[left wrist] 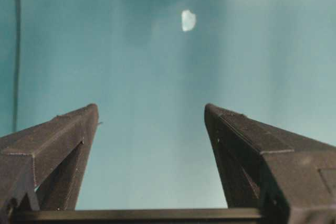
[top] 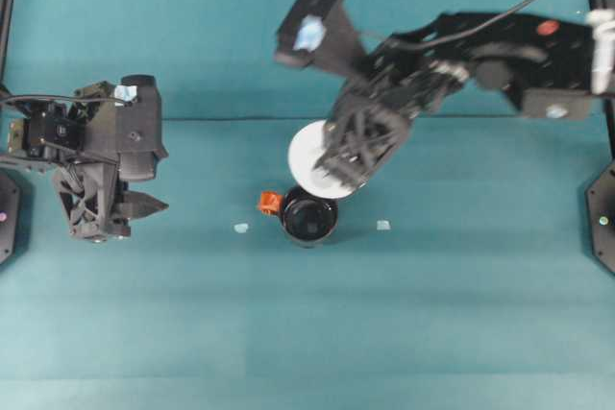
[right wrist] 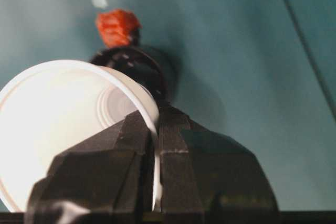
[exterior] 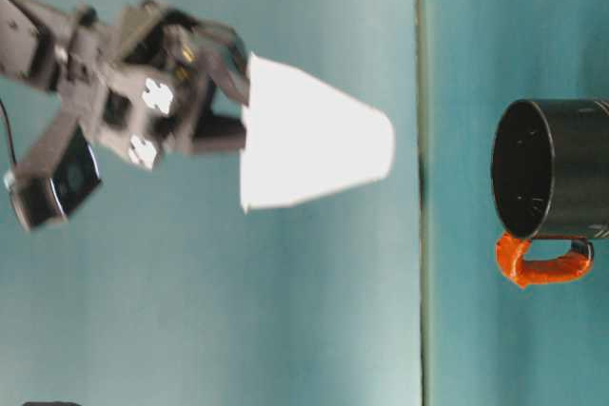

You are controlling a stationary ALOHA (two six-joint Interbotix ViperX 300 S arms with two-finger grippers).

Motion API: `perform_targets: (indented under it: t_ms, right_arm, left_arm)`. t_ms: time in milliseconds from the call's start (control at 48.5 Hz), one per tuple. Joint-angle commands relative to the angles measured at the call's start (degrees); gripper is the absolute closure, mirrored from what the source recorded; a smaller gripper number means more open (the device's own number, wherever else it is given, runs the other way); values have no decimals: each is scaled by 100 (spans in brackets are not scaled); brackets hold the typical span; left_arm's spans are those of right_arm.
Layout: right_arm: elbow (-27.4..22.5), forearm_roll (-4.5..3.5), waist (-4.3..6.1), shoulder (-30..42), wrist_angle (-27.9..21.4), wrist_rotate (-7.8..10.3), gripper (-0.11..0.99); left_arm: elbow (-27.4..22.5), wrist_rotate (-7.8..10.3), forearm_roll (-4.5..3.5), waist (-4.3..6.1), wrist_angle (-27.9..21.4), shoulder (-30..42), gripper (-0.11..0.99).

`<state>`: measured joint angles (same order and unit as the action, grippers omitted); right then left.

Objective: Put the paper cup into the moved red handle cup holder.

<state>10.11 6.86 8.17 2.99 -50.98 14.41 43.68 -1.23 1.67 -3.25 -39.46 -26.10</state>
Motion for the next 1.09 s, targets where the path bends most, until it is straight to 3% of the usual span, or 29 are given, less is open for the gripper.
perform_targets:
  t_ms: [0,165,474,763,1073]
  right_arm:
    - [-158,18,-123,88,105,-18,98]
    - [-123,9,-193,334,141,-26,98]
    - [220,-26,-202,668,765,-26,98]
    - [571,-35,-255,765,1002,-26,98]
    - [562,-35,-299,782,1274,-26,98]
  left_arm:
    - [-79,0,9,9,26,-53,3]
    - [-79,9,9,9,26,-79,3]
    - [-79,-9,9,9,26,-79,3]
    - [-79,0,9,9,26,-79,3]
    - [-88,-18,9,9,26,-88,3]
